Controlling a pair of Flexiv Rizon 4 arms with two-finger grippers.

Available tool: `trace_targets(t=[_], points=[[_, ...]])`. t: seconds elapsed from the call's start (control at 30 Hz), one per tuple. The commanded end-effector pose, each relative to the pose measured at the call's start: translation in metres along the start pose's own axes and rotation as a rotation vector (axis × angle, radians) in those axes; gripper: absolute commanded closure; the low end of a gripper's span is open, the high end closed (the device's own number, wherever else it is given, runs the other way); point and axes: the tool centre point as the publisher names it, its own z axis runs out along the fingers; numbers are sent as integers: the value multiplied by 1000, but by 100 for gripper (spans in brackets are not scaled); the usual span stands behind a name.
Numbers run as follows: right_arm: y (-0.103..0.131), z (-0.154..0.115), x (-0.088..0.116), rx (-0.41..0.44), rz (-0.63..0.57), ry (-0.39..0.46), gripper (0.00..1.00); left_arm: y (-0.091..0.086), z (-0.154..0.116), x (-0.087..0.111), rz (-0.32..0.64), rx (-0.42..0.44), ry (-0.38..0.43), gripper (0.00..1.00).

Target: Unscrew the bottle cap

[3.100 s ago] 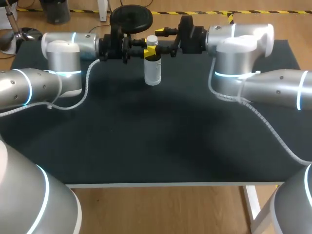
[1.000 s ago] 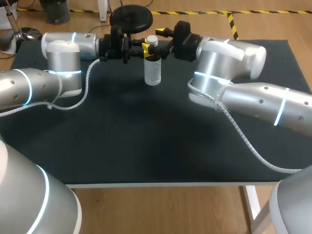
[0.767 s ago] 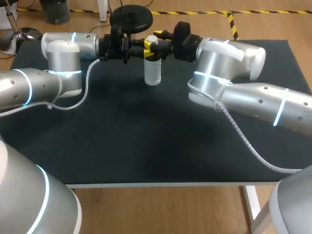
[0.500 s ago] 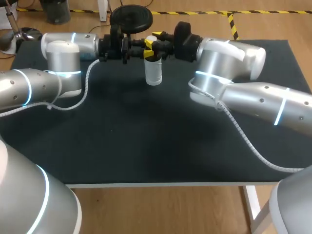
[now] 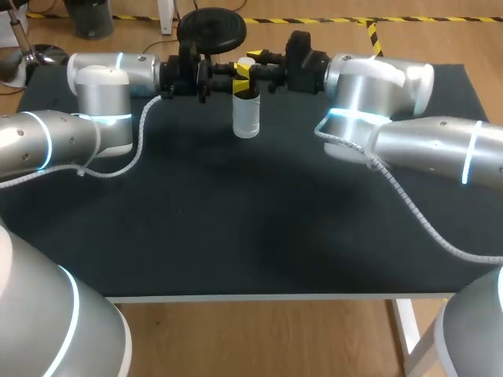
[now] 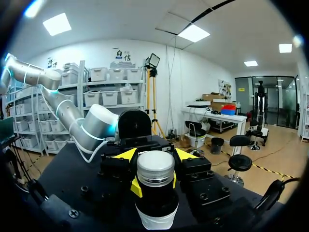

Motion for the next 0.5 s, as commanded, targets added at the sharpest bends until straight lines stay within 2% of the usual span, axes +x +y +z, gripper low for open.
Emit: trace_targets(t=[0.03, 0.13, 0.5], points=[[1, -5, -11, 3, 1, 238, 100, 0, -1, 0, 1, 1, 1, 100], [2, -5, -12, -8, -15, 339, 100, 0, -1, 0, 1, 1, 1, 100], [-3, 5, -2, -39, -67, 617, 100, 0, -1, 0, 1, 1, 1, 100]])
